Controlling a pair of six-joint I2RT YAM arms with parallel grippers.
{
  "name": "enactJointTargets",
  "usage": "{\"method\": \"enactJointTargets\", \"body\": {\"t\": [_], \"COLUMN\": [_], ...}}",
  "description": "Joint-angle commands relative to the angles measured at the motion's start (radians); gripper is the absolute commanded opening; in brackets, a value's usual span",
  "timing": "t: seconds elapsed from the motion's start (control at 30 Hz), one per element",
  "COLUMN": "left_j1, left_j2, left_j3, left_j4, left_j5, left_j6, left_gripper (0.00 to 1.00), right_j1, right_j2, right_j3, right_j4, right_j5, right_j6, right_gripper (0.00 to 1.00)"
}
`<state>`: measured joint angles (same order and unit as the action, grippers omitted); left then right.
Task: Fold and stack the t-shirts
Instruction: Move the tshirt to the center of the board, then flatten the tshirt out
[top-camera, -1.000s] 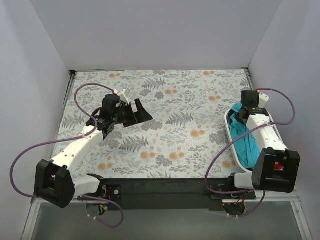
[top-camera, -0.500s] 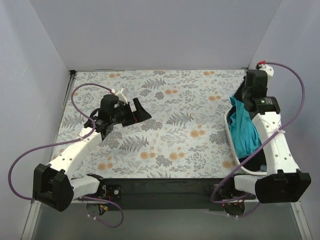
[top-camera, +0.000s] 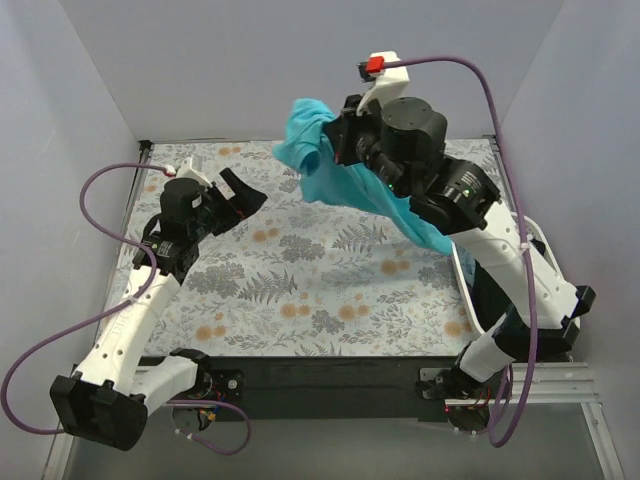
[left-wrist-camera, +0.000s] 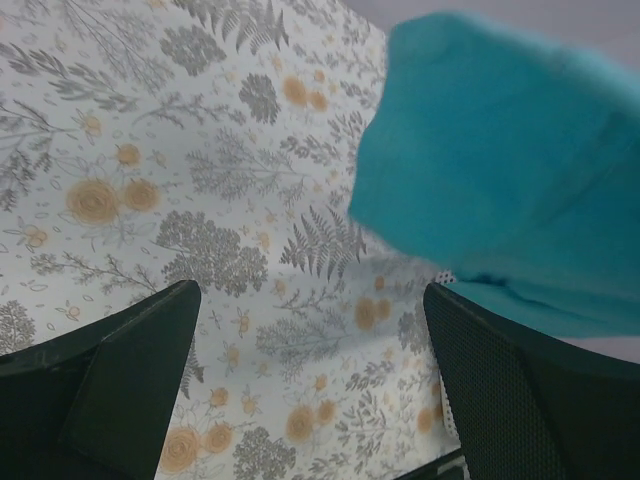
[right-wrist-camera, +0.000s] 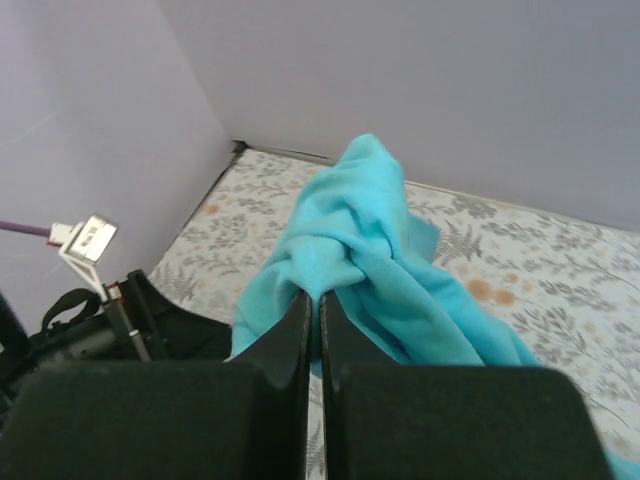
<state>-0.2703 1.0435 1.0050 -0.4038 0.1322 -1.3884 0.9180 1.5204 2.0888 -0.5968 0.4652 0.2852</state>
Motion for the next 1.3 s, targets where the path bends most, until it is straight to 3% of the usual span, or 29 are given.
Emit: {"method": "enactJointTargets", "body": {"t": [0.0, 0.13, 0.27, 0.43, 0.47, 0.57, 0.6, 0.73, 0.9, 1.07, 1.27], "left_j1": [0.048, 0.068, 0.074, 0.075, 0.075, 0.075, 0.075, 0.075, 0.075, 0.075, 0.077], "left_j2": [-0.046, -0.045, -0.033, -0.011, -0.007, 0.006, 0.012, 0.061, 0.102, 0.185, 0.231], "left_j3": [0.035, 0.047, 0.041, 0.0, -0.009, -0.075, -0.094, -0.187, -0.299, -0.31, -0.293], "left_j4": [-0.033, -0.049, -0.05, -0.047, -0.044, -0.023, -0.018, 0.005, 0.068, 0.123, 0.138], "left_j5": [-0.052, -0.06, -0.063, -0.051, -0.046, -0.017, -0.008, 0.04, 0.046, 0.067, 0.047], "left_j6": [-0.023, -0.02, -0.024, -0.032, -0.037, -0.05, -0.058, -0.101, -0.164, -0.204, -0.207], "left_gripper": [0.94, 0.94, 0.94, 0.94, 0.93, 0.92, 0.9, 0.8, 0.72, 0.63, 0.61], "right_j1": [0.051, 0.045, -0.084, -0.368, -0.455, -0.559, -0.559, -0.49, -0.227, -0.046, 0.05], "right_j2": [0.064, 0.115, 0.104, 0.031, 0.03, 0.049, 0.046, 0.0, 0.021, 0.177, 0.316], "right_j3": [0.146, 0.172, 0.047, -0.422, -0.481, -0.66, -0.696, -0.802, -0.883, -0.785, -0.673], "right_j4": [0.034, 0.051, 0.057, 0.126, 0.129, 0.137, 0.135, 0.143, 0.192, 0.215, 0.229], "right_j5": [0.076, 0.124, 0.086, -0.149, -0.161, -0.218, -0.217, -0.175, -0.149, -0.111, -0.065], "right_j6": [-0.073, -0.113, -0.071, 0.067, 0.08, 0.107, 0.111, 0.14, 0.221, 0.235, 0.224], "right_gripper": [0.01, 0.01, 0.01, 0.01, 0.13, 0.61, 0.62, 0.65, 0.66, 0.65, 0.64]}}
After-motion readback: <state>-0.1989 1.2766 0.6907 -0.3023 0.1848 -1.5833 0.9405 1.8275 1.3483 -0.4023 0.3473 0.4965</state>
